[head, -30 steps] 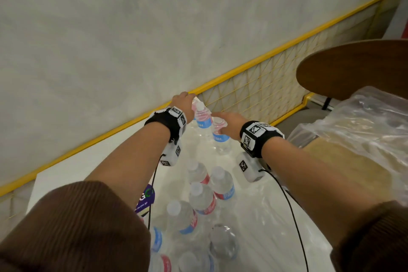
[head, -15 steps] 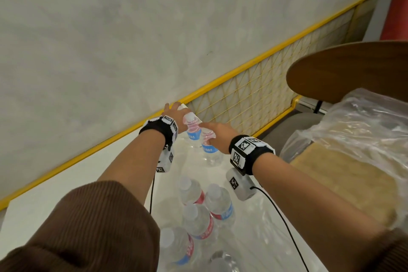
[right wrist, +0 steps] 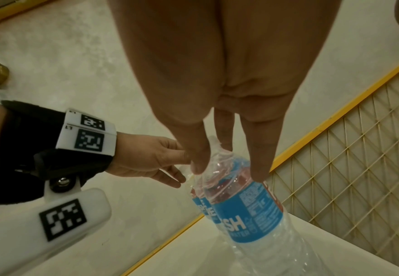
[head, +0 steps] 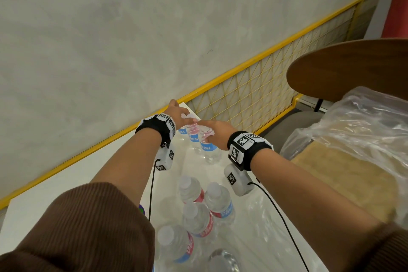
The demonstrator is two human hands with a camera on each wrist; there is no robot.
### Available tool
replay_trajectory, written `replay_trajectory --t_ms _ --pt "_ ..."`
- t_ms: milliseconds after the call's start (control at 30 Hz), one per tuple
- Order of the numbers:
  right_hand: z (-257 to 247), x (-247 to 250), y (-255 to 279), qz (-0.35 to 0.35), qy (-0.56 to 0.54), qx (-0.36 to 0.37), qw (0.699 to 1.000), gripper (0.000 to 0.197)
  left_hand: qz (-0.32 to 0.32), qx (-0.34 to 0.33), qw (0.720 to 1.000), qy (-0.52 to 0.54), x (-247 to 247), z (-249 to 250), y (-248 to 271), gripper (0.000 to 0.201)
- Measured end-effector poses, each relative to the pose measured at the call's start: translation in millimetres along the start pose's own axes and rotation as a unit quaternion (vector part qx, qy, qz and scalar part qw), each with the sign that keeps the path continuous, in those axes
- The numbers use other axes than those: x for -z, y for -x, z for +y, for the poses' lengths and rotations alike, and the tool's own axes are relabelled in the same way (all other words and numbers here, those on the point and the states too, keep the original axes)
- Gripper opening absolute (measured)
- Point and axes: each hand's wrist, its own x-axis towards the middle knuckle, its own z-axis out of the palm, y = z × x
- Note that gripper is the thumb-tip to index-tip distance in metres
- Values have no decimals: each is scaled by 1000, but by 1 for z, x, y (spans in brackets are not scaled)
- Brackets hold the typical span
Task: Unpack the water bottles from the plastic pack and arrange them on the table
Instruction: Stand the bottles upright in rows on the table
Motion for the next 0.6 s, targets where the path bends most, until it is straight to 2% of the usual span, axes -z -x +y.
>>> replay_trajectory --t_ms 267,500,600 --pt "-2 -1 -7 -4 33 10 999 54 -3 23 1000 5 6 -8 3 57" --pt "-11 -8 -27 12 121 38 992 69 21 21 999 29 -2 -7 2 55" --pt "-19 -12 -36 -2 125 42 991 74 24 26 999 41 -5 -8 4 55"
